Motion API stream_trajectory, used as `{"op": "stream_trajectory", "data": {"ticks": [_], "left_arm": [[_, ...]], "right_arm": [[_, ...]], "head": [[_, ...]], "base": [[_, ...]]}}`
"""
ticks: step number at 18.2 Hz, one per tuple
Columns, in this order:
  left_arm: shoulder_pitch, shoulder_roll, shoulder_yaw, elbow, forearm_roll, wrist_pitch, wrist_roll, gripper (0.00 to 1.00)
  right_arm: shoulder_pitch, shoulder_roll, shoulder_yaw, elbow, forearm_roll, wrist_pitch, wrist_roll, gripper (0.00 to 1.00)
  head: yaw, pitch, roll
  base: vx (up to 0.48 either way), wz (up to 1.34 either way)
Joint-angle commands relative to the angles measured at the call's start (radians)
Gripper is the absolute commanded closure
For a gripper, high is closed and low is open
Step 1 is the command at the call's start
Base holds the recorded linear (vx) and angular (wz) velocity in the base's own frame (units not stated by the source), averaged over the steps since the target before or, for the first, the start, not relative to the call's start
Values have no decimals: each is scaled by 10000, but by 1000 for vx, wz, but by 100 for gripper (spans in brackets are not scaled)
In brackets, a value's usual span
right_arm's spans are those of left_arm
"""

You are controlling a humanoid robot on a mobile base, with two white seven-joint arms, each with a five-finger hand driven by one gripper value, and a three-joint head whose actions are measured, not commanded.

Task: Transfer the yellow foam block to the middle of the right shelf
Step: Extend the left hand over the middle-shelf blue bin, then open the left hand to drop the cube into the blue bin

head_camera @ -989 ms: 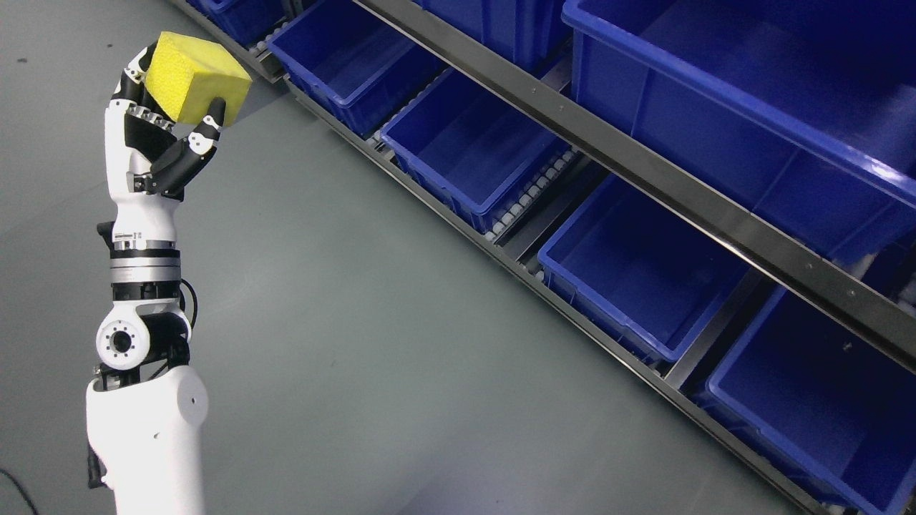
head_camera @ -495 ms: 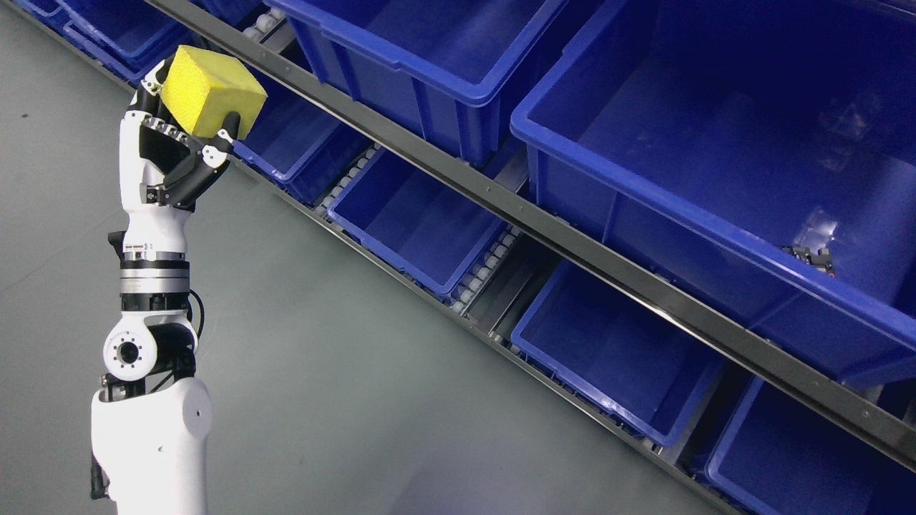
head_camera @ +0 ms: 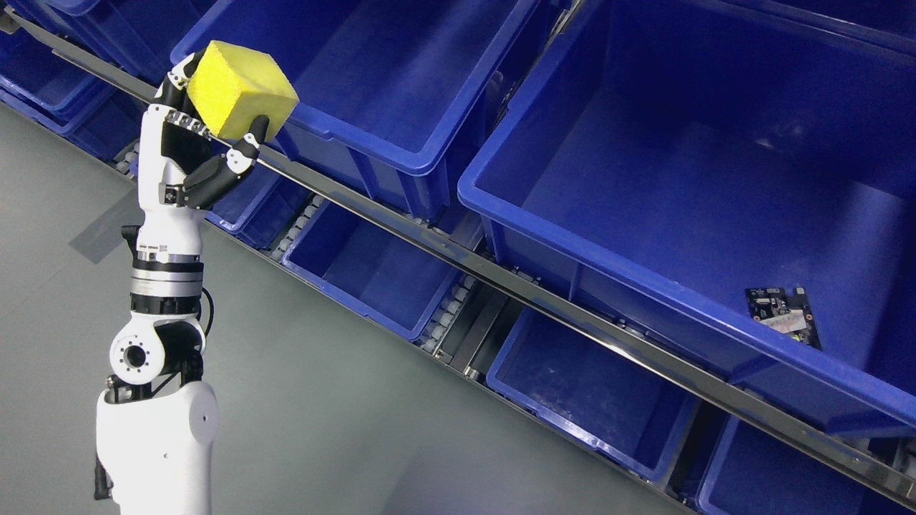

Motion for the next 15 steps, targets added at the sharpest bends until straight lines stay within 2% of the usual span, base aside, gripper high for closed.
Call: {"op": "stream_trajectory", "data": {"ticks": [1,3,4,5,7,8,11,12,14,15], "left_arm": [[-948,175,-689,-542,9,-408,-115,63],[-2265,175,-673,-512,9,94,-9,63],[-2925,175,-658,-466,9,1252,68,63],[-3250,175,-643,-390,-6,2722,130,63],[-3741,175,-658,83,-37,4935,130,63],[-4200,175,-719,800,-113,5310,176,63],[-5581,175,-734,3714,-1110,5344,544,61],[-5889,175,-871,4314,-1156,5344,560,57],[-6320,175,-1254,4962,-1234,5390,773,40],[-6549,175,-1393,5284,-1234,5390,881,40]], "right_arm": [[15,-175,-13,-174,31,8,4,0],[15,-175,2,-174,31,8,4,0],[15,-175,2,-174,31,8,4,0],[15,-175,2,-174,31,8,4,0],[15,-175,2,-174,31,8,4,0],[15,-175,-13,-174,31,8,4,0],[15,-175,-13,-174,31,8,4,0],[15,-175,2,-174,31,8,4,0],[15,-175,2,-174,31,8,4,0],[15,-175,2,-174,31,8,4,0]], "head": [[0,0,0],[0,1,0],[0,0,0],[0,1,0],[0,1,0],[0,1,0],[0,3,0],[0,3,0],[0,3,0],[0,3,0]], "base": [[64,-95],[48,-48],[0,0],[0,0],[0,0],[0,0],[0,0],[0,0],[0,0],[0,0]]}}
